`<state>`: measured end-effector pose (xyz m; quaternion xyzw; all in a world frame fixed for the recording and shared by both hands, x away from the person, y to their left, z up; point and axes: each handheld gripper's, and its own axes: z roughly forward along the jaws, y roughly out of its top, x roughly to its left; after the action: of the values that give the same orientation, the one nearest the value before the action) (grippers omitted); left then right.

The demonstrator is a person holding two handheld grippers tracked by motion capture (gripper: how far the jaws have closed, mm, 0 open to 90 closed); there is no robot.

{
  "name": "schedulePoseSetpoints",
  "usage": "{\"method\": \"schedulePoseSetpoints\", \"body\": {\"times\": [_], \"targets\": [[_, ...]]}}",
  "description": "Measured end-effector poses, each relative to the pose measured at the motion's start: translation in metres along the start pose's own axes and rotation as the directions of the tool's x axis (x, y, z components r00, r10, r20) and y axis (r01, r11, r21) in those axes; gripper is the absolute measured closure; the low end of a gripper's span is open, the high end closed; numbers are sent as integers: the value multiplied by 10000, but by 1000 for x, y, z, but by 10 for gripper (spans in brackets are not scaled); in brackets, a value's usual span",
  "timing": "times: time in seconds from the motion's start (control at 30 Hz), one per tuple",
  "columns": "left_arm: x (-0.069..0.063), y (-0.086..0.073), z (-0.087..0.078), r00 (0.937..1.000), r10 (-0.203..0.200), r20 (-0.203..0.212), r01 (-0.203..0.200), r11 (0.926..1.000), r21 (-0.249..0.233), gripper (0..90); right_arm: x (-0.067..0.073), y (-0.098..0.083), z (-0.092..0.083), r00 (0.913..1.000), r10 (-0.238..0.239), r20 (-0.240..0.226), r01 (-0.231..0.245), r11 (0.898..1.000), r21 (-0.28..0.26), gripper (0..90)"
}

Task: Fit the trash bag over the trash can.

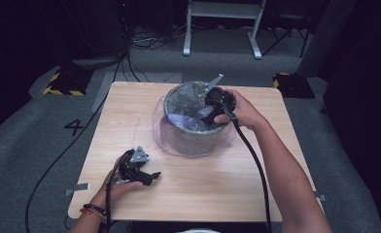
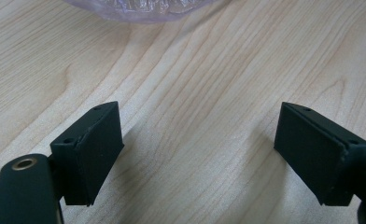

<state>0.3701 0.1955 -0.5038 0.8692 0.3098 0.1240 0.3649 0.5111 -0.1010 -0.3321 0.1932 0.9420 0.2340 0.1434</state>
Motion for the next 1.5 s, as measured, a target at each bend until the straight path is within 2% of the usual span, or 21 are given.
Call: {"method": "schedulePoseSetpoints", "body": {"times": [0.27, 0.53, 0.6, 0.67, 0.83, 1.13, 1.23, 1.5], "targets": [[0, 0, 0, 10000, 2, -1, -2, 10000, -1, 150, -3, -4, -4, 9988, 481, 20, -478, 9967, -654, 215], [0, 0, 0, 10000, 1, 1, -1, 10000, 1, 150, -4, -6, -10, 9977, 661, -125, -671, 9890, -1319, 230], [0, 0, 0, 10000, 1, 0, -1, 10000, 0, 150, -4, -7, -12, 9979, 623, -148, -639, 9854, -1576, 275], [0, 0, 0, 10000, 2, -1, -2, 10000, 0, 150, -5, -8, -13, 9968, 756, -270, -794, 9777, -1943, 276], [0, 0, 0, 10000, 6, -13, -6, 10000, 0, 150, -6, -9, -13, 9947, 977, -320, -1025, 9663, -2361, 284], [0, 0, 0, 10000, 1, -16, -1, 10000, 2, 151, -6, -13, -20, 9931, 1152, -193, -1163, 9592, -2578, 277], [0, 0, 0, 10000, 2, -16, -2, 10000, 3, 151, -5, -14, -21, 9927, 1175, -275, -1206, 9558, -2681, 277], [0, 0, 0, 10000, 2, -23, -2, 10000, 2, 151, -4, -14, -15, 9920, 1217, -332, -1262, 9587, -2549, 271]]}}
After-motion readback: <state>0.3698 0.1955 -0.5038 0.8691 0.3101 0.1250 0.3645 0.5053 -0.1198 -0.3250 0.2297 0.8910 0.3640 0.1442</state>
